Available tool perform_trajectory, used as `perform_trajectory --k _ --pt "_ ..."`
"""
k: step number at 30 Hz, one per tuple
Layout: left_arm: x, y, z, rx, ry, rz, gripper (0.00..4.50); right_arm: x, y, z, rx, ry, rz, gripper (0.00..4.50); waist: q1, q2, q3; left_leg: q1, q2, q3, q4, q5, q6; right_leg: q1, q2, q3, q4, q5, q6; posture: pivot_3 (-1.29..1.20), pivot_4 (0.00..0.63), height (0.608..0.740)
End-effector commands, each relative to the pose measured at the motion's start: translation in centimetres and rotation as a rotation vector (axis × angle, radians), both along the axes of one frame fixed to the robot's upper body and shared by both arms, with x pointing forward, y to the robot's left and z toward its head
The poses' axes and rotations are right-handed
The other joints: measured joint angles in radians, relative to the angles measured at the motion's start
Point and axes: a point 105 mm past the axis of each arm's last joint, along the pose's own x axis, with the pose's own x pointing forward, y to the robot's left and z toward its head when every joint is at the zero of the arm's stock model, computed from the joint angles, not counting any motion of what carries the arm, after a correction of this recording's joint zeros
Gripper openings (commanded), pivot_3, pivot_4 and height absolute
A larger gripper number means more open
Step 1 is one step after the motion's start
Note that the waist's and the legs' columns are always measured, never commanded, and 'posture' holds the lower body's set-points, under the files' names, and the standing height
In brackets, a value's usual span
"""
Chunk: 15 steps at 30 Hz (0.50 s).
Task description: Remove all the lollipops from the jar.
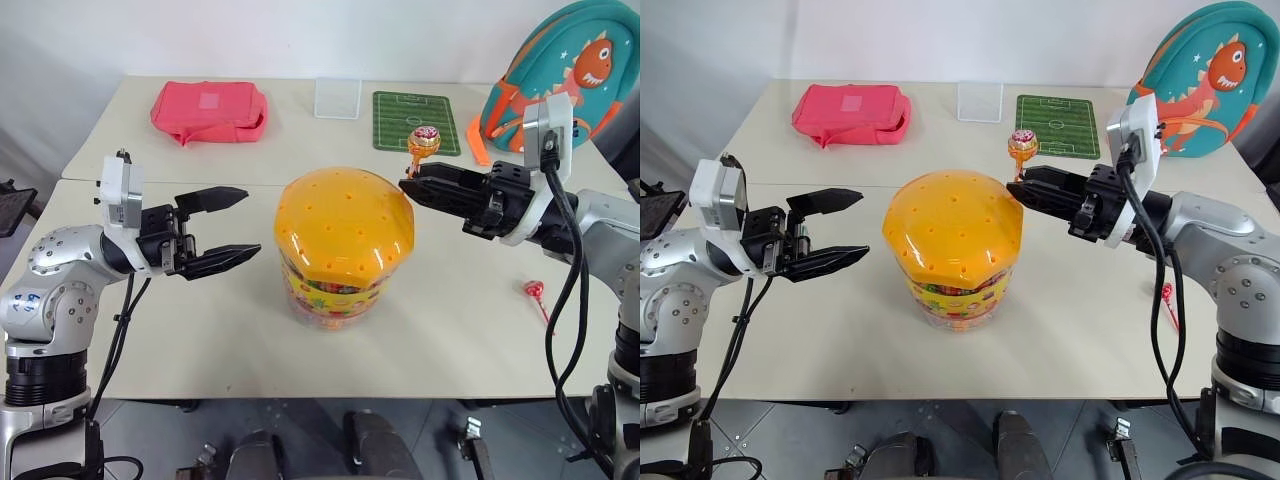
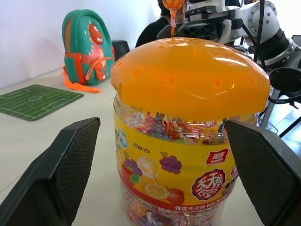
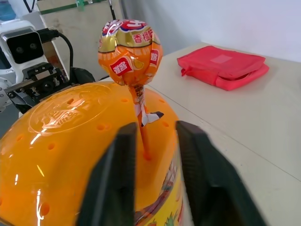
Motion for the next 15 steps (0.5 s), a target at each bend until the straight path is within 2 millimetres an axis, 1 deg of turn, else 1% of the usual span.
perform_trajectory --k 1,4,5,6,7,9,10,11,12,13,14,15 --pt "-0.9 -0.2 1.5 -0.045 -0.068 -0.035 4.5 -0.8 -1.0 3.0 0.099 -0.138 0.001 0.02 0.0 0.0 0.0 0.0 0.0 0.0 0.0 0.0 0.0 0.0 0.0 0.0 0.0 0.0 0.0 0.0 0.15 0.74" --pt "-1.5 -0.6 2.2 -0.088 -0.084 -0.075 4.5 -1.4 -2.2 5.2 0.201 -0.226 0.002 0.02 0.001 0.0 0.0 0.0 0.0 0.0 0.0 0.0 0.0 0.0 0.0 0.0 0.0 0.0 0.0 0.0 0.15 0.74" --pt "-1.6 -0.6 2.4 -0.101 -0.087 -0.082 4.5 -1.5 -2.5 5.7 0.223 -0.242 -0.006 0.02 0.001 0.0 0.0 0.0 0.0 0.0 0.0 0.0 0.0 0.0 0.0 0.0 0.0 0.0 0.0 0.0 0.15 0.74" --pt "-1.9 -0.9 2.7 -0.109 -0.088 -0.105 4.5 -1.6 -3.5 6.4 0.255 -0.246 -0.026 0.02 0.001 0.0 0.0 0.0 0.0 0.0 0.0 0.0 0.0 0.0 0.0 0.0 0.0 0.0 0.0 0.0 0.15 0.74" --pt "-2.3 -1.2 3.1 -0.119 -0.093 -0.132 4.5 -1.7 -5.1 7.2 0.281 -0.258 -0.078 0.02 0.001 0.0 0.0 0.0 0.0 0.0 0.0 0.0 0.0 0.0 0.0 0.0 0.0 0.0 0.0 0.0 0.15 0.74" --pt "-2.9 -1.6 3.4 -0.123 -0.092 -0.169 4.5 -1.7 -7.5 7.9 0.291 -0.255 -0.156 0.02 0.003 0.0 0.0 0.0 0.0 -0.001 0.0 0.0 0.0 0.0 0.0 0.0 0.0 0.0 0.0 0.0 0.15 0.74" --pt "-3.3 -2.1 3.5 -0.106 -0.088 -0.191 4.5 -1.1 -10.1 7.1 0.214 -0.206 -0.288 0.02 0.006 0.0 0.0 0.0 0.0 -0.001 0.0 0.0 0.0 0.0 -0.001 0.0 0.0 0.0 0.0 0.0 0.15 0.74" --pt "-3.6 -2.3 3.6 -0.092 -0.084 -0.205 4.5 -0.8 -11.9 6.5 0.156 -0.166 -0.376 0.02 0.011 0.0 0.0 -0.001 -0.001 -0.001 -0.001 0.0 0.0 0.0 -0.001 0.0 0.0 0.0 0.0 0.0 0.15 0.74" --pt "-4.0 -2.8 3.5 -0.057 -0.082 -0.227 4.5 -0.6 -14.5 5.4 0.082 -0.079 -0.488 0.02 0.014 0.0 0.0 -0.001 -0.001 -0.001 -0.001 0.0 0.0 0.001 -0.001 0.0 -0.001 0.0 0.0 0.0 0.15 0.74" --pt "-4.5 -3.2 3.4 -0.012 -0.093 -0.249 4.5 -0.5 -17.1 3.8 -0.009 0.005 -0.608 0.02 0.019 0.0 0.0 -0.001 -0.001 -0.001 -0.001 -0.001 0.001 0.001 -0.001 0.0 -0.002 0.0 0.0 0.0 0.15 0.74" --pt "-4.8 -3.4 3.3 0.017 -0.101 -0.263 4.5 -0.7 -18.6 2.8 -0.068 0.059 -0.673 0.02 0.022 -0.001 0.0 -0.001 -0.001 -0.001 -0.002 -0.001 0.001 0.001 -0.001 0.001 -0.003 0.0 0.0 0.0 0.15 0.74" --pt "-5.1 -3.7 3.1 0.061 -0.118 -0.268 4.5 -1.0 -21.1 1.0 -0.143 0.144 -0.774 0.02 0.023 -0.001 0.0 0.0 -0.001 0.0 -0.002 -0.001 0.002 0.002 0.0 0.002 -0.006 0.0 0.0 0.0 0.15 0.74"
